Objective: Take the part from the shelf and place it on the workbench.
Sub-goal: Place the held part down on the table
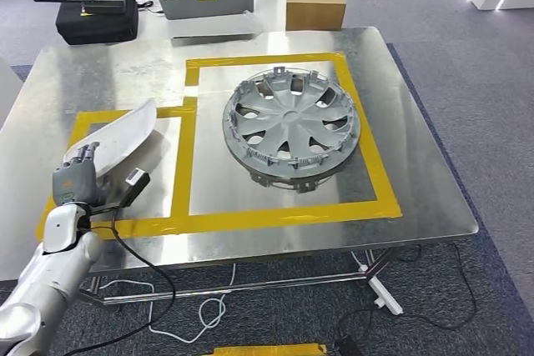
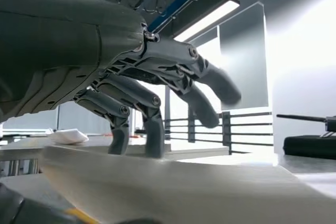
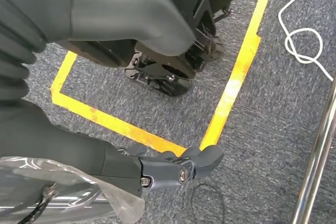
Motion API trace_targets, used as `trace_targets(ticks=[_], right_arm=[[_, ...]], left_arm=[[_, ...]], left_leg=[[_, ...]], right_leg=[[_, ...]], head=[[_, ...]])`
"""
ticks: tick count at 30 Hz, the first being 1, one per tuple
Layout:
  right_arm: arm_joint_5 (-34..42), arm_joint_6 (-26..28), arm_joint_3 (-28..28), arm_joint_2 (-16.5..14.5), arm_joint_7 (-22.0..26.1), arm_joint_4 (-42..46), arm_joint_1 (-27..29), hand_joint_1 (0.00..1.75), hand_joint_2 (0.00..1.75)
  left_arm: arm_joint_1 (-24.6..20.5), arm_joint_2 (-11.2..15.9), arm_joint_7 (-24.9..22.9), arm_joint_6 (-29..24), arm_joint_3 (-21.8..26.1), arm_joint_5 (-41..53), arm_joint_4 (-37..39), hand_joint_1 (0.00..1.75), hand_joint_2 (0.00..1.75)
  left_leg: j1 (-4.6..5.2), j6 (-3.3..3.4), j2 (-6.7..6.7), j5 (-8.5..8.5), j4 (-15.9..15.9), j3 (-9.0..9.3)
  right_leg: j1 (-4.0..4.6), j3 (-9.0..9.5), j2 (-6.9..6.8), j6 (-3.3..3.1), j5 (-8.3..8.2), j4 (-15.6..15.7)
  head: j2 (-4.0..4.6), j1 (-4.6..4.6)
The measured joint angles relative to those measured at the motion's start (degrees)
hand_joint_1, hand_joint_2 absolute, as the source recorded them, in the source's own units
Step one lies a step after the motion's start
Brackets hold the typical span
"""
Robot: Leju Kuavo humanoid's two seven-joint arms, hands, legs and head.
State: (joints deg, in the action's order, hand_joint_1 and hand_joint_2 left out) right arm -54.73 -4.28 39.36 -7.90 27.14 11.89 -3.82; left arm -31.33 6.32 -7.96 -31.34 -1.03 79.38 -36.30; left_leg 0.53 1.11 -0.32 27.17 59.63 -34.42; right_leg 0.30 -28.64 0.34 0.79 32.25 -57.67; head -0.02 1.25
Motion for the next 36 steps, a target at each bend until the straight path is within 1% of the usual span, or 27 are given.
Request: trace_targets(ticks=[3, 7, 11, 14, 17, 21, 23, 25, 27, 31, 33, 36], right_arm=[[0.01, 0.0, 0.0, -0.1, -0.04, 0.0, 0.02, 0.0, 0.0], [0.05, 0.0, 0.0, -0.17, -0.04, -0.02, 0.05, 0.0, 0.0], [0.49, 0.04, 0.02, -0.23, 0.04, -0.02, 0.13, 0.0, 0.0], [1.2, 0.26, 0.07, -0.25, 0.33, -0.04, 0.46, 0.0, 0.0], [2.2, 0.77, 0.39, -0.25, 0.61, -0.08, 1.09, 0.0, 0.0], [3.64, 1.6, 1.71, -0.25, 0.15, -0.09, 2.13, 0.0, 0.0], [3.93, 1.88, 2.43, -0.25, -0.4, -0.09, 2.58, 0.0, 0.0], [4.02, 2.1, 3.07, -0.25, -1.05, -0.09, 2.85, 0.0, 0.0], [4.07, 2.32, 3.55, -0.25, -1.7, -0.09, 3.02, 0.0, 0.0], [4.2, 2.64, 4.76, -0.25, -2.32, -0.09, 3.4, 0.0, 0.0], [4.21, 2.75, 5.14, -0.25, -2.41, -0.09, 3.56, 0.0, 0.0], [4.16, 2.78, 5.62, -0.25, -2.46, -0.09, 3.73, 0.0, 0.0]], left_arm=[[0.07, 0.02, 0.71, -0.45, 0.38, -0.24, 0.01, 0.0, 1.75], [0.13, 0.01, 1.4, -0.72, 0.91, -0.7, 0.02, 0.0, 0.0], [1.51, -0.42, 5.44, -1.88, 1.15, -3.49, -1.32, 0.0, 0.0], [5.34, -1.63, 9.68, -2.22, 1.15, -7.29, -6.31, 0.0, 0.0], [11.74, -3.52, 14.52, -2.53, 0.92, -12.93, -15.45, 0.0, 0.0], [22.6, -6.02, 22.66, -2.18, -0.58, -24.79, -31.19, 0.0, 0.0], [27.4, -6.82, 26.44, -1.69, -1.44, -29.9, -37.8, 0.0, 0.0], [31.12, -7.28, 29.84, -1.62, -2.03, -32.55, -42.61, 0.0, 0.0], [34.09, -7.61, 33.34, -1.59, -2.33, -35.46, -45.86, 0.0, 0.0], [39.84, -8.78, 39.69, -0.78, -2.28, -44.15, -51.11, 0.0, 0.0], [41.75, -9.35, 41.55, -0.02, -2.07, -47.23, -52.87, 0.0, 0.0], [43.4, -10.31, 43.78, 1.92, -1.02, -51.36, -54.02, 0.0, 0.0]], left_leg=[[0.0, 0.0, 0.0, 0.0, 0.0, 0.0], [0.0, 0.0, 0.0, 0.0, 0.0, 0.0], [0.01, 0.0, 0.0, 0.0, 0.0, 0.02], [0.02, 0.01, 0.01, 0.03, 0.01, 0.02], [0.03, 0.01, 0.07, 0.1, 0.0, 0.02], [0.05, 0.01, 0.19, 0.23, 0.0, 0.02], [0.04, 0.04, 0.19, 0.26, 0.0, 0.03], [0.04, 0.06, 0.18, 0.3, 0.0, 0.07], [0.04, 0.03, 0.18, 0.36, -0.01, 0.2], [0.15, 0.12, 0.16, 0.65, 0.02, 0.65], [0.24, 0.23, 0.12, 0.73, 0.03, 0.71], [0.48, 0.48, 0.1, 0.88, 0.06, 0.78]], right_leg=[[0.0, 0.01, 0.0, 0.0, 0.0, 0.0], [0.0, 0.01, 0.0, 0.0, -0.01, 0.0], [-0.02, 0.01, 0.01, 0.0, -0.01, 0.01], [-0.03, 0.01, 0.03, 0.01, 0.0, 0.02], [-0.04, 0.0, 0.11, 0.0, 0.02, 0.05], [-0.05, -0.02, 0.26, 0.0, 0.07, 0.1], [-0.05, -0.04, 0.24, 0.0, 0.11, 0.13], [-0.04, -0.1, 0.21, -0.01, 0.15, 0.15], [-0.04, -0.2, 0.2, -0.02, 0.21, 0.15], [-0.12, -0.04, 0.17, 0.03, 0.37, 0.25], [-0.22, 0.04, 0.1, 0.13, 0.43, 0.26], [-0.41, 0.14, 0.08, 0.29, 0.49, 0.28]], head=[[-0.01, 0.0], [0.0, 0.0], [0.0, -0.01], [0.0, -0.01], [0.0, 0.0], [0.0, 0.0], [0.01, 0.01], [0.0, 0.0], [0.0, -0.01], [-0.01, -0.01], [0.01, -0.01], [0.01, -0.02]])
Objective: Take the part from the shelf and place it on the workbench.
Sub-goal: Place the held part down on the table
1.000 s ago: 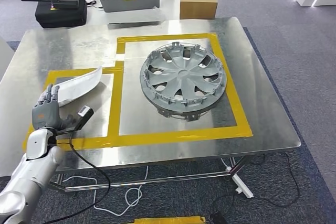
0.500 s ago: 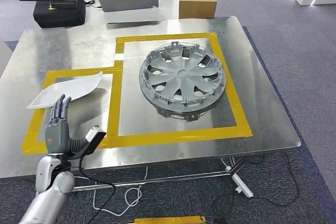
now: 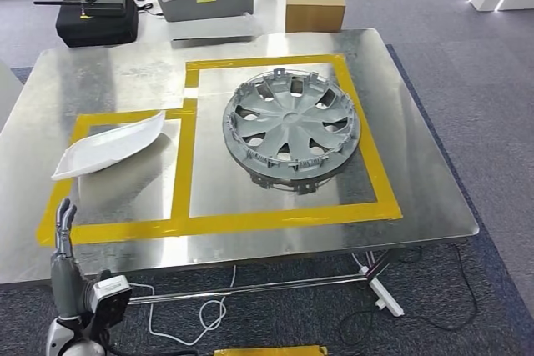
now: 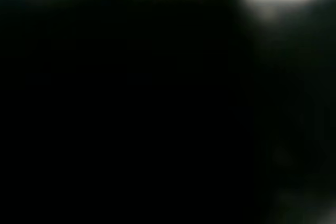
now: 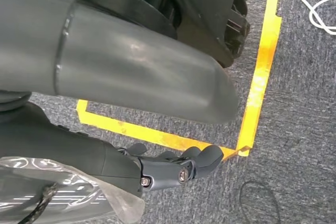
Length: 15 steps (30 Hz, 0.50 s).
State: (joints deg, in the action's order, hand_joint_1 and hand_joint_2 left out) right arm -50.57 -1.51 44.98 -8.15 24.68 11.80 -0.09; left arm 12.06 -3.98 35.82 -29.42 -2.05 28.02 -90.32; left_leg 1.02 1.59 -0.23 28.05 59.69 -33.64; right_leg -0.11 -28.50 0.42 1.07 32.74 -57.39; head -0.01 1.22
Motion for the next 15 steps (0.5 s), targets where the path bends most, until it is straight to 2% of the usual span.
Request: trace_targets(ticks=[4, 6, 7, 9, 10, 11, 12, 13, 15], right_arm=[[-0.04, -0.01, 0.62, 0.0, -0.12, 0.01, 0.24, 0.0, 0.0], [-0.05, 0.01, 0.88, 0.0, -0.2, 0.02, 0.25, 0.0, 0.0], [-0.05, 0.02, 1.03, 0.0, -0.25, 0.02, 0.26, 0.0, 0.0], [-0.06, 0.02, 1.41, 0.0, -0.39, 0.02, 0.34, 0.0, 0.0], [-0.08, 0.02, 1.6, 0.0, -0.5, 0.02, 0.42, 0.0, 0.0], [-0.13, 0.02, 1.78, 0.0, -0.61, 0.02, 0.53, 0.0, 0.0], [-0.18, 0.02, 1.94, 0.0, -0.71, 0.02, 0.61, 0.0, 0.0], [-0.25, 0.03, 2.05, 0.0, -0.79, 0.02, 0.66, 0.0, 0.0], [-0.4, 0.03, 2.16, -0.03, -0.88, 0.01, 0.63, 0.0, 0.0]], left_arm=[[1.29, -2.05, 1.68, 3.63, 2.89, -5.55, -0.1, 0.0, 0.0], [1.58, -3.18, 1.88, 4.78, 4.53, -7.17, -0.04, 0.0, 0.0], [1.68, -3.74, 1.92, 5.16, 5.25, -7.58, 0.06, 0.0, 0.0], [1.83, -4.75, 1.97, 6.11, 6.61, -8.2, 0.51, 0.0, 0.0], [1.91, -5.26, 2.0, 6.73, 7.38, -8.43, 0.87, 0.0, 0.0], [1.97, -5.75, 2.02, 7.38, 8.21, -8.68, 1.26, 0.0, 0.0], [2.0, -6.2, 2.03, 8.0, 9.07, -8.96, 1.65, 0.0, 0.0], [2.02, -6.62, 2.03, 8.49, 9.88, -9.21, 1.99, 0.0, 0.0], [1.98, -7.3, 2.03, 9.15, 11.52, -9.62, 2.57, 0.0, 0.0]], left_leg=[[0.0, 0.62, 0.05, -0.12, -0.53, 0.32], [-0.49, 1.01, 0.16, -0.5, -1.48, 0.92], [-0.68, 1.14, 0.21, -0.6, -1.79, 1.16], [-0.76, 1.24, 0.23, -0.52, -1.88, 1.26], [-0.79, 1.21, 0.23, -0.44, -1.86, 1.29], [-0.84, 1.11, 0.21, -0.36, -1.85, 1.37], [-0.94, 0.94, 0.19, -0.25, -1.82, 1.5], [-1.06, 0.69, 0.16, -0.1, -1.74, 1.67], [-1.08, -0.03, 0.08, 0.24, -1.41, 1.84]], right_leg=[[-0.16, 0.41, 0.02, 0.5, 0.14, 0.25], [-0.02, -0.37, 0.0, 0.85, 1.62, -1.87], [-0.05, -1.82, -0.02, 1.02, 3.1, -4.67], [-0.31, -6.21, -0.08, 1.41, 6.0, -12.27], [-0.45, -7.96, -0.09, 1.57, 6.34, -14.82], [-0.59, -8.8, -0.1, 1.7, 5.58, -15.41], [-0.7, -8.46, -0.12, 1.83, 3.74, -13.69], [-0.84, -7.08, -0.15, 1.96, 1.2, -10.06], [-0.93, -4.08, -0.03, 1.98, -2.07, -3.28]], head=[[-0.01, -0.03], [-0.01, 0.18], [-0.01, 0.29], [-0.01, 0.4], [0.0, 0.39], [0.01, 0.39], [0.01, 0.39], [0.01, 0.4], [0.0, 0.42]])
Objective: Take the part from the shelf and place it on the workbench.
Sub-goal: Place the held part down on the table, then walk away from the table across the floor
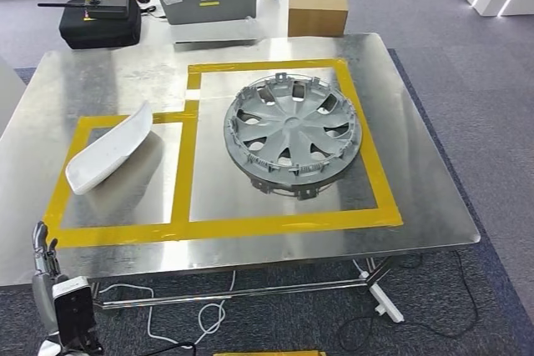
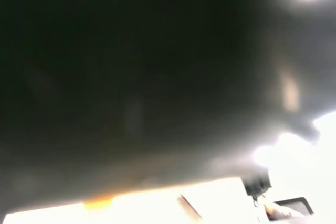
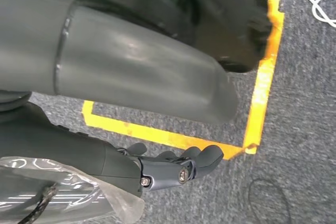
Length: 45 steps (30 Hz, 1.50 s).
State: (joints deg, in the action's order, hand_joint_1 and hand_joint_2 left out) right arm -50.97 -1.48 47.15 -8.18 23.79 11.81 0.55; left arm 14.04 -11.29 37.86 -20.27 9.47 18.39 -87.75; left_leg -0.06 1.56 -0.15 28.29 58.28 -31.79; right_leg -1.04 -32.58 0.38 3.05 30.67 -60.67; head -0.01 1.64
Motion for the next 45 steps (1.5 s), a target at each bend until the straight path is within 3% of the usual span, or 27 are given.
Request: trace_targets(ticks=[1, 4, 6, 9, 10, 11, 12, 14, 16, 20, 22, 24, 26, 27, 28, 30, 32, 35, 36, 38, 40, 41, 42, 43, 45], right_arm=[[-0.09, 0.01, 0.04, -0.01, -0.07, -0.01, 0.0, 0.0, 0.0], [-0.37, 0.02, 0.33, -0.02, -0.24, -0.01, 0.15, 0.0, 0.0], [-0.49, 0.02, 0.52, -0.02, -0.28, -0.01, 0.24, 0.0, 0.0], [-0.6, 0.03, 0.85, -0.02, -0.31, -0.01, 0.29, 0.0, 0.0], [-0.63, 0.04, 0.95, -0.02, -0.32, -0.01, 0.33, 0.0, 0.0], [-0.64, 0.04, 1.02, -0.02, -0.32, -0.01, 0.38, 0.0, 0.0], [-0.65, 0.04, 1.09, -0.02, -0.33, -0.01, 0.42, 0.0, 0.0], [-0.66, 0.04, 1.19, -0.02, -0.34, -0.01, 0.45, 0.0, 0.0], [-0.66, 0.04, 1.24, -0.04, -0.33, -0.01, 0.38, 0.0, 0.0], [-0.66, 0.04, 1.33, -0.06, -0.34, -0.01, 0.34, 0.0, 0.0], [-0.66, 0.04, 1.36, -0.06, -0.36, -0.01, 0.36, 0.0, 0.0], [-0.66, 0.04, 1.37, -0.06, -0.36, -0.01, 0.36, 0.0, 0.0], [-0.66, 0.04, 1.38, -0.06, -0.36, -0.01, 0.42, 0.0, 0.0], [-0.66, 0.04, 1.38, -0.06, -0.36, -0.01, 0.46, 0.0, 0.0], [-0.66, 0.04, 1.39, -0.06, -0.36, -0.01, 0.48, 0.0, 0.0], [-0.66, 0.04, 1.4, -0.06, -0.36, -0.01, 0.37, 0.0, 0.0], [-0.67, 0.04, 1.4, -0.06, -0.34, -0.01, 0.22, 0.0, 0.0], [-0.8, 0.05, 1.4, -0.04, -0.34, -0.01, 0.26, 0.0, 0.0], [-0.86, 0.08, 1.42, -0.04, -0.34, -0.01, 0.3, 0.0, 0.0], [-1.03, 0.13, 1.44, -0.04, -0.33, 0.01, 0.29, 0.0, 0.0], [-1.16, 0.15, 1.44, -0.04, -0.33, 0.01, 0.28, 0.0, 0.0], [-1.22, 0.15, 1.44, -0.04, -0.33, 0.01, 0.32, 0.0, 0.0], [-1.27, 0.15, 1.44, -0.04, -0.34, 0.01, 0.37, 0.0, 0.0], [-1.37, 0.15, 1.44, -0.04, -0.34, 0.01, 0.4, 0.0, 0.0], [-1.61, 0.15, 1.44, -0.04, -0.41, 0.01, 0.4, 0.0, 0.0]], left_arm=[[-0.03, -0.32, 0.0, 0.18, 0.85, -0.13, 0.29, 0.0, 0.0], [-0.11, -1.19, 0.01, 0.29, 3.29, -0.41, 1.13, 0.0, 0.0], [-0.17, -1.54, 0.02, 0.28, 4.5, -0.45, 1.52, 0.0, 0.0], [-0.32, -1.91, 0.02, 0.35, 5.78, -0.46, 2.29, 0.0, 0.0], [-0.33, -2.05, 0.02, 0.39, 6.18, -0.49, 2.65, 0.0, 0.0], [-0.33, -2.16, 0.02, 0.44, 6.54, -0.54, 2.98, 0.0, 0.0], [-0.33, -2.27, 0.02, 0.48, 6.84, -0.56, 3.25, 0.0, 0.0], [-0.41, -2.4, 0.02, 0.51, 7.27, -0.58, 3.54, 0.0, 0.0], [-0.6, -2.55, 0.02, 0.53, 7.58, -0.56, 3.71, 0.0, 0.0], [-0.77, -2.78, 0.02, 0.56, 7.94, -0.55, 4.01, 0.0, 0.0], [-0.89, -2.93, 0.02, 0.56, 8.11, -0.55, 4.1, 0.0, 0.0], [-0.97, -3.13, 0.02, 0.57, 8.16, -0.54, 4.22, 0.0, 0.0], [-0.95, -3.21, 0.02, 0.58, 8.23, -0.55, 4.41, 0.0, 0.0], [-0.96, -3.24, 0.02, 0.58, 8.26, -0.55, 4.49, 0.0, 0.0], [-0.96, -3.27, 0.02, 0.58, 8.29, -0.55, 4.56, 0.0, 0.0], [-0.96, -3.34, 0.02, 0.58, 8.37, -0.55, 4.64, 0.0, 0.0], [-1.02, -3.4, 0.02, 0.61, 8.48, -0.56, 4.68, 0.0, 0.0], [-1.15, -3.53, 0.02, 0.68, 8.82, -0.64, 4.9, 0.0, 0.0], [-1.17, -3.55, 0.02, 0.68, 9.01, -0.66, 5.01, 0.0, 0.0], [-1.25, -3.55, 0.02, 0.66, 9.41, -0.71, 5.32, 0.0, 0.0], [-1.37, -3.55, 0.02, 0.6, 9.79, -0.74, 5.88, 0.0, 0.0], [-1.43, -3.55, 0.02, 0.54, 10.02, -0.74, 6.25, 0.0, 0.0], [-1.48, -3.55, 0.02, 0.45, 10.27, -0.74, 6.61, 0.0, 0.0], [-1.55, -3.55, 0.02, 0.37, 10.5, -0.74, 6.96, 0.0, 0.0], [-2.05, -3.56, 0.01, 0.27, 11.16, -1.32, 7.82, 0.0, 0.0]], left_leg=[[0.07, -0.39, -0.03, 0.08, 0.18, -0.01], [0.05, -1.28, -0.07, 0.0, 0.31, -0.12], [-0.12, -1.81, -0.04, 1.58, 2.02, -0.78], [-0.18, -2.28, -0.02, 7.24, 11.85, -4.72], [-0.18, -2.26, -0.02, 8.37, 14.85, -5.86], [-0.17, -2.15, -0.02, 8.39, 16.03, -6.16], [-0.15, -1.97, -0.02, 7.31, 14.96, -5.39], [-0.02, -1.35, -0.02, 3.58, 7.82, -1.5], [0.22, -0.79, -0.02, 1.65, 1.5, 1.61], [0.34, 0.0, 0.05, 1.0, -0.65, 1.78], [0.07, 0.63, 0.19, 0.2, -1.23, 1.52], [0.1, 0.97, 0.32, -0.32, -1.3, 0.91], [0.22, 0.97, 0.42, -0.75, -1.27, 0.31], [0.26, 0.93, 0.45, -0.95, -1.25, 0.08], [0.28, 0.84, 0.45, -1.11, -1.25, -0.07], [0.37, 0.53, 0.43, -1.38, -1.2, -0.24], [0.49, -0.02, 0.43, -1.73, -1.1, -0.37], [0.42, -1.02, 0.38, -2.03, -0.95, -0.6], [0.35, -1.35, 0.34, -1.31, -0.39, -0.85], [0.14, -2.0, 0.27, 2.61, 4.04, -2.45], [-0.06, -2.5, 0.27, 7.35, 11.56, -4.85], [-0.16, -2.65, 0.27, 8.42, 14.16, -5.39], [-0.22, -2.72, 0.27, 8.17, 14.66, -4.96], [-0.26, -2.71, 0.28, 6.82, 12.9, -3.51], [-0.25, -2.37, 0.26, 3.31, 5.03, 1.29]], right_leg=[[0.01, 0.86, 0.11, -0.2, -0.65, 1.77], [0.19, 1.06, 0.32, -1.35, -0.98, 2.17], [0.15, 0.94, 0.24, -2.11, -1.27, 2.28], [0.24, 0.54, -0.01, -2.79, -1.57, 2.33], [0.33, 0.4, -0.06, -2.9, -1.65, 2.32], [0.42, 0.3, -0.09, -2.99, -1.73, 2.32], [0.5, 0.25, -0.08, -3.05, -1.81, 2.31], [0.6, 0.3, -0.05, -3.02, -1.95, 2.31], [0.77, 0.13, -0.06, -2.69, -2.15, 2.2], [0.73, -0.6, -0.19, -1.38, -2.55, 2.15], [0.69, -1.98, -0.19, -0.91, -0.12, -0.73], [0.56, -4.82, -0.2, -0.49, 4.21, -7.81], [0.49, -6.53, -0.21, -0.18, 6.31, -13.21], [0.49, -5.86, -0.21, -0.15, 5.72, -12.87], [0.48, -3.97, -0.22, -0.21, 4.22, -10.09], [0.55, 1.66, -0.25, -0.53, 1.27, -1.23], [0.74, 4.79, -0.22, -0.99, 0.16, 3.98], [0.83, 4.31, -0.23, -2.07, -0.23, 4.86], [0.75, 4.06, -0.31, -2.58, -0.5, 5.02], [0.59, 3.59, -0.51, -3.41, -1.17, 5.29], [0.66, 2.97, -0.59, -3.62, -1.83, 5.2], [0.69, 2.66, -0.61, -3.58, -2.18, 5.12], [0.7, 2.3, -0.61, -3.52, -2.46, 5.0], [0.71, 1.96, -0.59, -3.44, -2.67, 4.83], [0.75, 1.43, -0.58, -3.22, -2.89, 4.42]], head=[[0.0, -0.04], [0.01, -0.09], [0.01, -0.17], [-0.01, -0.32], [-0.01, -0.31], [-0.01, -0.32], [0.0, -0.31], [0.01, -0.31], [0.0, -0.28], [0.0, -0.22], [0.0, -0.03], [0.0, 0.18], [-0.01, 0.2], [-0.01, 0.21], [-0.01, 0.2], [-0.01, 0.22], [0.01, 0.19], [0.0, 0.15], [-0.01, 0.08], [-0.01, 0.01], [-0.01, -0.05], [-0.01, -0.04], [-0.01, -0.04], [0.0, -0.04], [0.01, -0.03]])
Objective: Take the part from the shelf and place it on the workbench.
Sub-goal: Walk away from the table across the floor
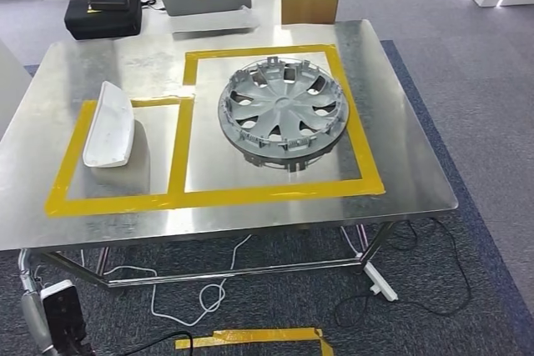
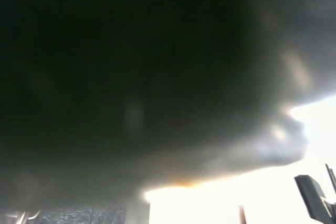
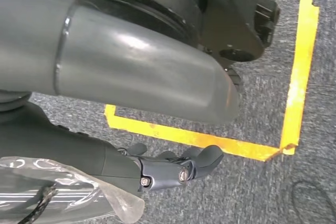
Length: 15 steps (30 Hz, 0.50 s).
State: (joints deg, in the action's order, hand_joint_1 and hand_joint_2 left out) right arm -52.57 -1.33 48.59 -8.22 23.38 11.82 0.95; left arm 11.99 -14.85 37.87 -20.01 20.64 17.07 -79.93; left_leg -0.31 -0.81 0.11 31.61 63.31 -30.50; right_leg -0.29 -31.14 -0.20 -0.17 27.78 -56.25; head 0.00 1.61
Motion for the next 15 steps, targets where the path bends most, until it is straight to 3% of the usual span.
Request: trace_targets(ticks=[2, 5, 6, 8, 10, 11, 12, 13, 15], right_arm=[[-0.3, 0.0, 0.01, 0.0, -0.21, 0.0, -0.09, 0.0, 0.0], [-0.78, -0.01, 0.08, 0.0, -0.68, 0.0, -0.16, 0.0, 0.0], [-0.97, -0.01, 0.17, 0.0, -0.83, 0.0, -0.14, 0.0, 0.0], [-1.4, -0.07, 0.48, 0.0, -1.08, 0.0, -0.16, 0.0, 0.0], [-1.86, -0.15, 0.79, 0.0, -1.28, 0.0, -0.2, 0.0, 0.0], [-2.12, -0.2, 0.88, 0.0, -1.39, 0.0, -0.2, 0.0, 0.0], [-2.35, -0.25, 0.96, 0.0, -1.51, 0.0, -0.19, 0.0, 0.0], [-2.61, -0.3, 1.01, 0.0, -1.65, 0.0, -0.2, 0.0, 0.0], [-3.1, -0.37, 1.15, 0.0, -1.92, 0.0, -0.32, 0.0, 0.0]], left_arm=[[-1.2, -0.08, -0.01, 0.24, 1.6, -1.29, 1.85, 0.0, 0.0], [-3.55, -0.19, 0.0, 1.13, 5.97, -2.16, 7.11, 0.0, 0.0], [-4.49, -0.13, 0.01, 1.47, 7.64, -2.1, 9.47, 0.0, 0.0], [-6.47, 0.1, 0.01, 1.91, 10.76, -1.84, 14.56, 0.0, 0.0], [-8.27, 0.63, 0.01, 1.99, 13.88, -1.58, 20.52, 0.0, 0.0], [-9.09, 1.02, 0.01, 1.92, 15.42, -1.43, 23.84, 0.0, 0.0], [-9.89, 1.5, 0.01, 1.78, 16.92, -1.25, 27.21, 0.0, 0.0], [-10.64, 2.07, 0.01, 1.52, 18.38, -0.96, 30.61, 0.0, 0.0], [-11.92, 3.26, -0.04, 0.6, 20.96, -0.01, 36.94, 0.0, 0.0]], left_leg=[[0.17, 0.57, -0.04, -1.52, -5.99, 3.11], [0.31, 1.55, 0.01, -2.01, -7.37, 2.91], [0.25, 2.05, 0.08, -2.44, -7.55, 2.61], [0.14, 2.97, 0.21, -3.44, -7.87, 1.82], [0.36, 3.32, 0.26, -4.39, -7.81, 0.56], [0.48, 3.33, 0.32, -4.88, -7.78, -0.14], [0.58, 3.3, 0.38, -5.38, -7.74, -0.82], [0.64, 3.22, 0.44, -5.85, -7.71, -1.45], [0.7, 2.92, 0.47, -6.68, -7.56, -2.48]], right_leg=[[0.11, -0.49, 0.01, 0.53, -0.37, -0.29], [0.08, -1.03, 0.03, 1.66, -1.07, -0.36], [0.04, -1.43, 0.04, 1.95, -0.53, -0.8], [0.0, -3.22, 0.09, 2.33, 2.98, -4.63], [-0.01, -5.96, 0.12, 2.59, 7.75, -12.25], [-0.02, -6.79, 0.12, 2.69, 8.98, -15.44], [-0.02, -6.76, 0.11, 2.73, 9.01, -16.91], [-0.03, -5.6, 0.11, 2.71, 7.89, -16.14], [-0.05, -0.28, 0.11, 2.52, 4.78, -8.85]], head=[[-0.01, 0.03], [-0.02, 0.07], [-0.02, 0.09], [-0.01, 0.2], [-0.01, 0.3], [-0.02, 0.28], [-0.02, 0.28], [-0.02, 0.27], [-0.02, 0.28]])
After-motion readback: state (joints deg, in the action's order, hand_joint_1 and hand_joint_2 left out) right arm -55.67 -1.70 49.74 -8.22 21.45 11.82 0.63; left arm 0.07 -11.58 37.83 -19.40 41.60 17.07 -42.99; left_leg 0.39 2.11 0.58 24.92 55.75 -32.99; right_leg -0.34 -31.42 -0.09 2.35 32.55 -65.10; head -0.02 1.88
